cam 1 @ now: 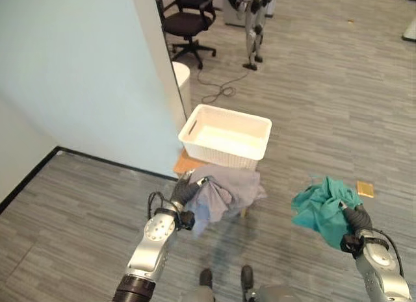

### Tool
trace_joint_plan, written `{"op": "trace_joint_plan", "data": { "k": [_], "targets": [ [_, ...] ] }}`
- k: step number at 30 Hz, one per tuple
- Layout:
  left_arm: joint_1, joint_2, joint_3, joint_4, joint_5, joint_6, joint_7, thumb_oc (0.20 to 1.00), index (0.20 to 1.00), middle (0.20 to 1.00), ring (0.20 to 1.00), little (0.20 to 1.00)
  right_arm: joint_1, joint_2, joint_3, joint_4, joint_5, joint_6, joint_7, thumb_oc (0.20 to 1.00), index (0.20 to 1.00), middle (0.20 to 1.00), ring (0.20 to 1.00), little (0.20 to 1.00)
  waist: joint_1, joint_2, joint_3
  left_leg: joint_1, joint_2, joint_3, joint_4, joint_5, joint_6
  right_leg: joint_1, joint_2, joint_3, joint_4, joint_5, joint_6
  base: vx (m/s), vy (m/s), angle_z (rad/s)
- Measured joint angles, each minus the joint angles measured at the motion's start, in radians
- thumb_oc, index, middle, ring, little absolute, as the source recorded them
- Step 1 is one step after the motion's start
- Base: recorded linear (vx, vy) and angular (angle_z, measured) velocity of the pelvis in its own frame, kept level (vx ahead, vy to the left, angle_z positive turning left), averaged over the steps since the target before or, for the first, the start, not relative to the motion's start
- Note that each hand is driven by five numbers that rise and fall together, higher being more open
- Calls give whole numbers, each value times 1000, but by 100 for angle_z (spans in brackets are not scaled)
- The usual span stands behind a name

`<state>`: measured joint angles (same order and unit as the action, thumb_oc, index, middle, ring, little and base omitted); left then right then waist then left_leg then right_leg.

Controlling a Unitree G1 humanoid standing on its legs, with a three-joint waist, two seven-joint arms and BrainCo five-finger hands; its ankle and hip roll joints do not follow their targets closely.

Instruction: Pick up bed clothes into laundry basket.

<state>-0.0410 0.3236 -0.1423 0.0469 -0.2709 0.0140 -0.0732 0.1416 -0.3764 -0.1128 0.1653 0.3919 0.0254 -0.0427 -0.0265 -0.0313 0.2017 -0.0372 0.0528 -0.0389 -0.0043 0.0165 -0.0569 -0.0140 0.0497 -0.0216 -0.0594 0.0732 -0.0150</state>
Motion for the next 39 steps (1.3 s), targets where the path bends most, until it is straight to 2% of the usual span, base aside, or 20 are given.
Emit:
{"op": "trace_joint_plan", "data": {
  "k": [4, 7, 9, 11, 13, 15, 16, 17, 23, 24, 25, 26, 27, 31, 32, 34, 39],
  "targets": [
    [59, 50, 11, -76, -42, 19, -21, 200, 200, 200, 200, 200, -19, -30, -30, -28, -33, 25, -3, 200, 200, 200, 200, 200, 7, 11, -14, 25, -26, 0, -67, 26, 18, 1, -25, 3, -11, 9, 17, 79, 117, 3],
    [87, 78, 13, -79, -55, 20, -35, 200, 200, 200, 200, 200, -117, -137, -24, 41, -43, 31, -1, 200, 200, 200, 200, 200, 18, 6, -22, 43, -35, 2, -87, 36, 24, 7, -34, 6, -15, 10, 23, 17, 78, 1],
    [90, 99, -11, -79, -83, 24, -48, 200, 200, 200, 200, 200, -224, -252, 11, 174, -43, 31, 0, 200, 200, 200, 200, 200, 34, -3, -26, 44, -39, 3, -87, 38, 27, 8, -39, 8, -18, 13, 28, -7, 61, 0],
    [115, 122, -26, -82, -122, 25, -56, 200, 200, 200, 200, 200, -359, -372, 115, 331, -50, 36, 9, 200, 200, 200, 200, 200, 45, -21, -32, 46, -43, 6, -88, 36, 26, 9, -42, 15, -22, 16, 34, 7, 46, -4],
    [140, 151, -49, -80, -151, 23, -61, 200, 200, 200, 200, 200, -478, -437, 165, 436, -65, 34, 19, 200, 200, 200, 200, 200, 72, -39, -31, 44, -44, 4, -93, 34, 23, 19, -43, 11, -35, 19, 38, 20, 63, -3],
    [156, 184, -76, -75, -160, 23, -62, 200, 200, 200, 200, 200, -693, -527, 364, 601, -69, 53, 47, 200, 200, 200, 200, 200, 77, -53, -26, 41, -44, 9, -93, 35, 24, 15, -43, 18, -39, 20, 41, -8, 25, -1],
    [164, 188, -83, -74, -160, 21, -61, 200, 200, 200, 200, 200, -755, -562, 381, 625, -70, 53, 45, 200, 200, 200, 200, 200, 96, -62, -25, 36, -43, 6, -89, 39, 25, 8, -42, 17, -40, 18, 44, -25, 38, -2],
    [178, 190, -82, -68, -160, 18, -60, 200, 200, 200, 200, 200, -849, -588, 456, 670, -70, 54, 45, 200, 200, 200, 200, 200, 106, -72, -21, 38, -41, 9, -88, 39, 25, 6, -39, 21, -40, 17, 48, -15, 42, 0],
    [206, 196, -84, -51, -159, 16, -54, 200, 200, 200, 200, 200, -1238, -606, 666, 782, -101, 36, 41, 200, 200, 200, 200, 200, 169, -119, -2, 13, -40, -2, -80, 41, 24, -10, -38, 9, -41, 21, 49, -20, 34, 5],
    [205, 202, -87, -34, -159, 18, -56, 200, 200, 200, 200, 200, -1325, -603, 739, 819, -112, 31, 41, 200, 200, 200, 200, 200, 173, -126, 0, 3, -40, -1, -76, 41, 23, -19, -38, 12, -41, 25, 53, -20, 28, 4],
    [206, 205, -87, -33, -159, 19, -57, 200, 200, 200, 200, 200, -1341, -603, 738, 820, -116, 28, 39, 200, 200, 200, 200, 200, 176, -129, 3, 1, -41, -2, -76, 41, 23, -20, -39, 10, -41, 28, 49, -18, 43, 3],
    [210, 224, -94, -20, -160, 18, -62, 200, 200, 200, 200, 200, -1395, -586, 766, 858, -121, 19, 38, 200, 200, 200, 200, 200, 194, -136, 7, -2, -42, -2, -75, 41, 23, -22, -41, 7, -41, 30, 50, -14, 31, 4],
    [215, 257, -101, -6, -161, 19, -79, 200, 200, 200, 200, 200, -1476, -550, 813, 943, -146, 21, 38, 200, 200, 200, 200, 200, 193, -140, 8, -13, -44, -2, -67, 37, 22, -29, -42, 7, -41, 30, 50, -11, 36, 5],
    [237, 319, -106, 46, -190, 19, -119, 200, 200, 200, 200, 200, -1564, -501, 834, 1038, -211, 27, 38, 200, 200, 200, 200, 200, 231, -146, 25, -40, -52, -4, -58, 34, 24, -48, -51, 4, -41, 33, 54, -2, 14, 3],
    [235, 328, -106, 57, -190, 20, -128, 200, 200, 200, 200, 200, -1581, -493, 852, 1061, -232, 29, 37, 200, 200, 200, 200, 200, 230, -147, 28, -50, -54, -4, -54, 34, 24, -58, -52, 4, -41, 34, 55, -30, 18, 7],
    [240, 348, -106, 69, -190, 20, -132, 200, 200, 200, 200, 200, -1605, -485, 869, 1090, -273, 31, 36, 200, 200, 200, 200, 200, 251, -149, 56, -82, -58, -8, -30, 29, 24, -76, -56, 0, -41, 37, 58, -66, 25, 6],
    [255, 325, -74, 89, -201, 19, -131, 200, 200, 200, 200, 200, -1676, -492, 903, 1166, -377, 59, 30, 200, 200, 200, 200, 200, 292, -137, 125, -188, -62, -29, 50, 11, 23, -135, -57, -19, -41, 52, 63, -75, 13, 11]
  ]
}}
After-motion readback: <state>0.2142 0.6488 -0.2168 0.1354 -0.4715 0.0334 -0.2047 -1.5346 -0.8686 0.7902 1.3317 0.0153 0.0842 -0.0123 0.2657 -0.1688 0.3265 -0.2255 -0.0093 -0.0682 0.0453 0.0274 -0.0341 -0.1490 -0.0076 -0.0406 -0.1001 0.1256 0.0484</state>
